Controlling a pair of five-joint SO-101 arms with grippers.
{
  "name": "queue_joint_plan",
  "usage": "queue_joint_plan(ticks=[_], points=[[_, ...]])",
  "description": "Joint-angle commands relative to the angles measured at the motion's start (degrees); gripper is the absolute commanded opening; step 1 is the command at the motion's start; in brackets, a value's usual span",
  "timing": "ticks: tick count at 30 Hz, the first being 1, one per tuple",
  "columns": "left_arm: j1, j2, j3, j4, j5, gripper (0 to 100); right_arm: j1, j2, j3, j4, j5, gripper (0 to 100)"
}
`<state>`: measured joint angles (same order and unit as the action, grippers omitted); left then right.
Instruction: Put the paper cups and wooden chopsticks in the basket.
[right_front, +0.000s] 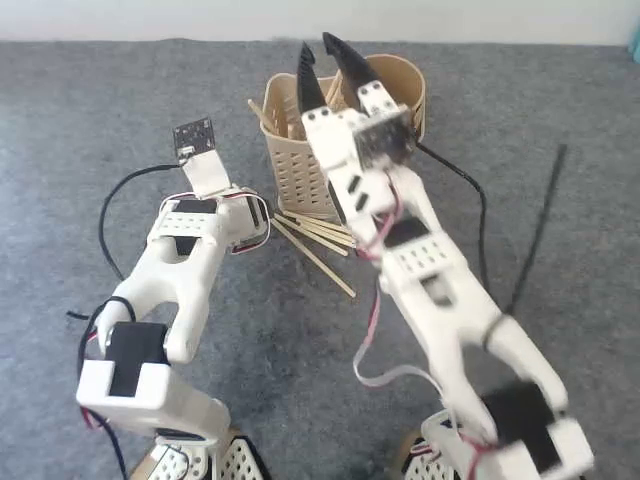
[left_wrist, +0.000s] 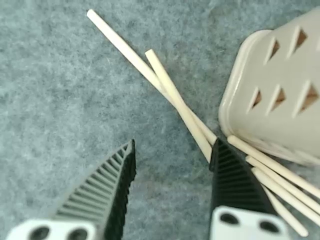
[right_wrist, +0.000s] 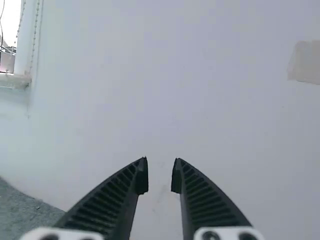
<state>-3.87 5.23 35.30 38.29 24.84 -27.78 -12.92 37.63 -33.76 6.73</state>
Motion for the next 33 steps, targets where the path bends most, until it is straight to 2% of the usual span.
queue_joint_plan(ticks=[1, 3, 8, 10, 15, 20, 22, 23, 26, 33], points=[[0.18, -0.18, -3.47, 0.00, 0.44, 23, 0.75, -17.89, 10.81, 6.29, 0.26, 8.4], [0.18, 0.62, -4.18, 0.18, 0.44, 23, 1.10, -25.10, 16.00, 13.14, -1.32, 8.4], [0.18, 6.07, -10.86, 4.57, 0.62, 23, 5.49, -42.51, 24.09, 28.88, -15.56, 8.4], [0.18, 9.05, -14.64, 6.77, 0.70, 23, 6.37, -48.75, 26.73, 35.91, -18.11, 8.4], [0.09, 16.62, -24.57, 13.98, 0.70, 23, 6.55, -64.75, 37.54, 47.87, -18.55, 8.4], [0.09, 21.89, -31.69, 20.04, 0.70, 23, 6.29, -82.15, 54.33, 49.80, -18.64, 8.4], [0.09, 22.42, -32.48, 20.92, 0.70, 19, 6.37, -88.75, 59.25, 50.42, -18.46, 8.4], [0.09, 22.42, -32.48, 21.01, 0.70, 15, 6.73, -91.30, 58.90, 54.20, -18.55, 8.4], [0.09, 22.42, -32.48, 21.10, 0.62, 0, 6.29, -91.21, 56.18, 64.40, -18.81, 8.4], [-0.18, 22.42, -32.31, 21.98, 0.53, 1, 5.85, -91.03, 56.09, 66.33, -21.80, 8.4]])
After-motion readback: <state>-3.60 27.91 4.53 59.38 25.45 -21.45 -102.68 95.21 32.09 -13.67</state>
